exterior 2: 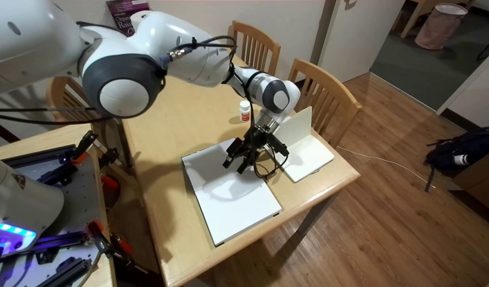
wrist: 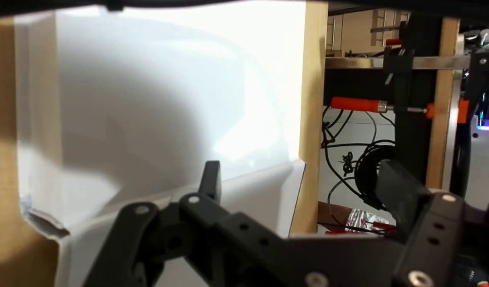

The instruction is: Close the open book on the left

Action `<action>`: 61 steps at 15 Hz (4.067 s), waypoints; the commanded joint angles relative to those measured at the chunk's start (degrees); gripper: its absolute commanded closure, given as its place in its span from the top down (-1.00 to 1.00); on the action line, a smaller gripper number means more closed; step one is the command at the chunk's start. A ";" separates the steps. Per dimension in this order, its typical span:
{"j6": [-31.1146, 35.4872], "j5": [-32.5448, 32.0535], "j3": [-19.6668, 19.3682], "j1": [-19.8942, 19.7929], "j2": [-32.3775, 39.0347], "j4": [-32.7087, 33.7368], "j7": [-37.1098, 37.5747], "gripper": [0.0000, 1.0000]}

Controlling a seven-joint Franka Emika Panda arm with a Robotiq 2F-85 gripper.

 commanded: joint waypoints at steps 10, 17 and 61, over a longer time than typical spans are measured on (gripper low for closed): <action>12.77 0.62 -0.99 0.03 -4.77 -10.65 15.59 1.00; 10.89 0.14 -0.71 1.65 -6.17 -9.30 17.35 1.00; 16.88 -5.16 1.38 5.21 0.01 -3.92 5.11 1.00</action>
